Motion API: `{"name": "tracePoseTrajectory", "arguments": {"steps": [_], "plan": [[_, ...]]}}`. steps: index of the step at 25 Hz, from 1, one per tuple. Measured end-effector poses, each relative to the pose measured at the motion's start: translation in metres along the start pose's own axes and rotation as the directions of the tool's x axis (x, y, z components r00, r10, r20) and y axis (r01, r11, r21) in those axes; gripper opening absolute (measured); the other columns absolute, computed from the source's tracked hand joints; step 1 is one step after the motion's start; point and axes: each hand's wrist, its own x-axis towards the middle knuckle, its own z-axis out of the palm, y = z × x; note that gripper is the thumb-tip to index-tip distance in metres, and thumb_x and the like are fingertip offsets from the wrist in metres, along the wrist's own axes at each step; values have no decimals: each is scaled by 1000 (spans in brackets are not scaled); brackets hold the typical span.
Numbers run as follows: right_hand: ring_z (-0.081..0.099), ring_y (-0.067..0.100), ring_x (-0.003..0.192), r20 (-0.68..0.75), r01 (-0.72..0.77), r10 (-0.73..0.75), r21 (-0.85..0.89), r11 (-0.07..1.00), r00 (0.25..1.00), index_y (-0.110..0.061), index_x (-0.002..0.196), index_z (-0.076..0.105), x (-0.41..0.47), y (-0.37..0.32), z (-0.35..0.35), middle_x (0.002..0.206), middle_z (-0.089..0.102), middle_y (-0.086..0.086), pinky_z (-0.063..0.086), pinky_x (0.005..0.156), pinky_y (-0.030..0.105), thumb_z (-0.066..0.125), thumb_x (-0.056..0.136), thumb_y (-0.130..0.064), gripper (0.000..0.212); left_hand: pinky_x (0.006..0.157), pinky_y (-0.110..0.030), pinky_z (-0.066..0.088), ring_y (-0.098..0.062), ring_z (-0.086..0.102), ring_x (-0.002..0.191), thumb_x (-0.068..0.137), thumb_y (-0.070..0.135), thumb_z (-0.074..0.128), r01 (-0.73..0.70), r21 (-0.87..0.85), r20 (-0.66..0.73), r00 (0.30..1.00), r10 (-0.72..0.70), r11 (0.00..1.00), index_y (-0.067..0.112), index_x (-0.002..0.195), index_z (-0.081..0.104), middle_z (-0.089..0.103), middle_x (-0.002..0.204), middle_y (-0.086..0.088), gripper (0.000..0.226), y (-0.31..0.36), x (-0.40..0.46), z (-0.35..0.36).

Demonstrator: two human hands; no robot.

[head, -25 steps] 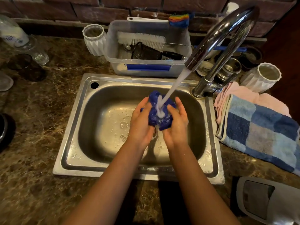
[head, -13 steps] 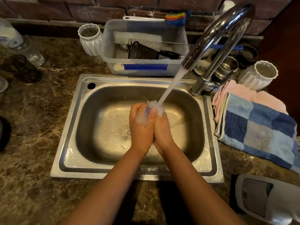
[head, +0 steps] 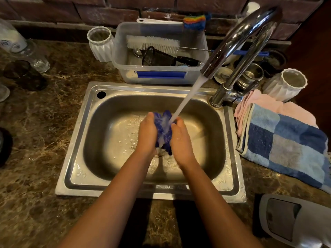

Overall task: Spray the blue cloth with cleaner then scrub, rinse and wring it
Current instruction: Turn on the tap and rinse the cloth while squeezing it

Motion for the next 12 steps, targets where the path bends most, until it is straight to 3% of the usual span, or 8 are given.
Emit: {"name": "tracePoseTrajectory", "arguments": {"steps": [1, 2, 4, 6, 9, 12], "plan": [[63, 16, 96, 58, -31, 20, 187, 982, 998, -38, 99, 50, 1, -2, -8, 104, 62, 1, 55, 82, 33, 41, 93, -17, 23, 67, -31, 52, -25, 64, 86, 93, 30, 39, 113, -157, 49, 993, -106, 981, 14, 90, 62, 67, 89, -9, 28, 1, 0, -5], [63, 14, 101, 86, 1, -25, 264, 965, 996, -40, 104, 50, 2, -5, -15, 109, 63, -3, 55, 85, 32, 50, 90, -15, 29, 73, -34, 54, -27, 65, 93, 93, 33, 41, 201, -272, 107, 978, -178, 941, 10, 103, 62, 68, 99, -11, 33, 2, 0, -9], [61, 7, 105, 56, 168, -175, 121, 978, 983, -38, 110, 55, 1, -7, -20, 112, 61, -6, 54, 89, 29, 66, 80, -17, 39, 79, -36, 55, -27, 66, 93, 92, 34, 38, 276, -342, 224, 952, -207, 898, 6, 112, 60, 68, 102, -13, 41, 4, -3, -11], [53, 4, 109, 9, 271, -271, -107, 957, 962, -36, 116, 55, -1, -8, -9, 118, 52, -5, 49, 93, 21, 70, 75, -25, 45, 69, -27, 58, -18, 70, 78, 94, 37, 33, 251, -368, 289, 946, -146, 895, 6, 100, 63, 74, 84, -7, 44, 6, -10, -3], [54, 6, 109, -143, 214, -224, -79, 974, 964, -25, 121, 54, -4, -5, 9, 120, 56, -3, 45, 91, 18, 61, 83, -35, 40, 70, -22, 55, -11, 69, 79, 97, 40, 29, 29, -161, 235, 972, 9, 987, 20, 89, 64, 72, 72, 3, 41, -4, -25, 12], [63, 9, 82, -307, 246, -232, 9, 969, 923, -14, 95, 61, -2, -7, 12, 91, 66, 6, 52, 71, 17, 57, 86, -32, 20, 81, -39, 50, -22, 64, 90, 94, 42, 32, -62, 81, 114, 992, 52, 995, 25, 91, 64, 68, 86, -3, 36, -4, -21, 13]]}}
